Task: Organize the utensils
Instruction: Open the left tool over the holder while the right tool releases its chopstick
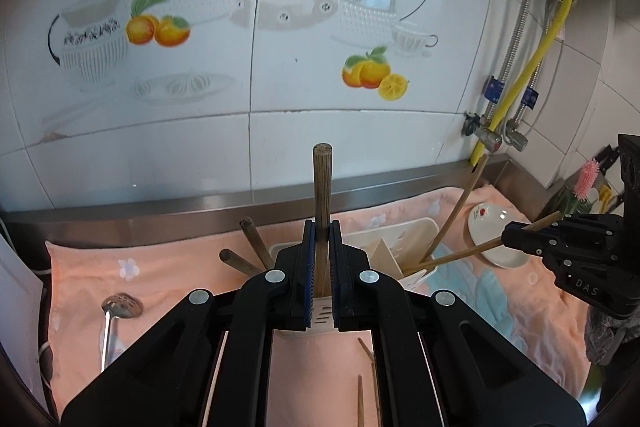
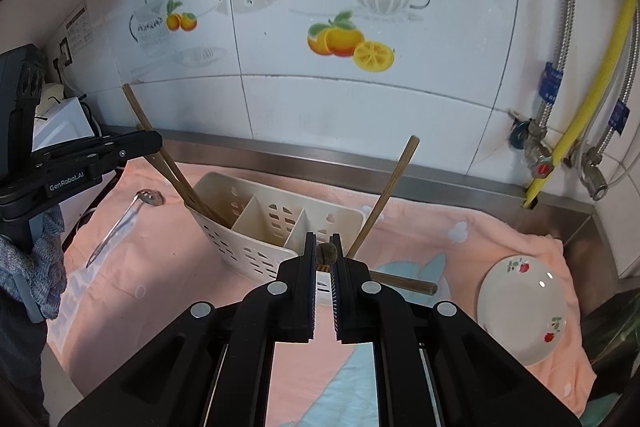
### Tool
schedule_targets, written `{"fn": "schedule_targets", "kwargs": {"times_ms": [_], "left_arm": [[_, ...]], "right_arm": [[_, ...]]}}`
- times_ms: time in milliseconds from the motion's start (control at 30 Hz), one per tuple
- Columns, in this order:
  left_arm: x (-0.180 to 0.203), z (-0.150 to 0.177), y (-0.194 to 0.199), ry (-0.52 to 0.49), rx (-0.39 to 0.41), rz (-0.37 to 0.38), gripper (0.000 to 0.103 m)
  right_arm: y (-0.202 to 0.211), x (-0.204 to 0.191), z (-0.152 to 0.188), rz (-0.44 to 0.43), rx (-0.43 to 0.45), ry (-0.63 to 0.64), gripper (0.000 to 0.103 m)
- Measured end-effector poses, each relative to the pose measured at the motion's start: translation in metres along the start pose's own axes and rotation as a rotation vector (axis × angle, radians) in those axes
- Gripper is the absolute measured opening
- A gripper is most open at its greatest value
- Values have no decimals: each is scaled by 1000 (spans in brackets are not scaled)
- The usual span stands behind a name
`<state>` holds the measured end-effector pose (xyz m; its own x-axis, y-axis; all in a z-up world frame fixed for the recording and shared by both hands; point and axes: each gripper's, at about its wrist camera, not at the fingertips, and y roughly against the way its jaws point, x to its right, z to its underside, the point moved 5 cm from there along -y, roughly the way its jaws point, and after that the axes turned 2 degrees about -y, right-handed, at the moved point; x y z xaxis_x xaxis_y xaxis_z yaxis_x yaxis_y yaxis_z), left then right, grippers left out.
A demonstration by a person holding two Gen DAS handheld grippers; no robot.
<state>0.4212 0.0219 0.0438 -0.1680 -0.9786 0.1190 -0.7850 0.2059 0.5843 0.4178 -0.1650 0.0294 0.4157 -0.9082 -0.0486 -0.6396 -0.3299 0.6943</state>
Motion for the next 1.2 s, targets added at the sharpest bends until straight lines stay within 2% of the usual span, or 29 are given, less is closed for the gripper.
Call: {"fn": "schedule_targets", "kwargs": {"times_ms": [267, 667, 733, 800, 933, 1033, 1133, 1200], "left_arm": [[-2, 7, -8, 4, -26, -1, 7], [0, 7, -1, 0, -14, 5, 9], [2, 7, 3, 0, -6, 8, 16], [4, 6, 7, -5, 5, 6, 27], [9, 6, 18, -13, 21, 8, 27], [12, 7, 28, -18, 33, 12, 29], [17, 11, 40, -29, 44, 11, 34], [19, 15, 48, -35, 52, 8, 42]], "right_arm": [[-12, 2, 4, -3, -22, -11, 6], [-16, 11, 8, -1, -28, -43, 8], [-14, 13, 8, 1, -23, -50, 8], [-11, 15, 7, 2, -14, -55, 8], [1, 19, 6, 8, 13, -65, 19], [16, 21, 6, 8, 42, -70, 21], [31, 21, 7, 16, 70, -69, 28], [43, 20, 9, 19, 92, -65, 29]]}}
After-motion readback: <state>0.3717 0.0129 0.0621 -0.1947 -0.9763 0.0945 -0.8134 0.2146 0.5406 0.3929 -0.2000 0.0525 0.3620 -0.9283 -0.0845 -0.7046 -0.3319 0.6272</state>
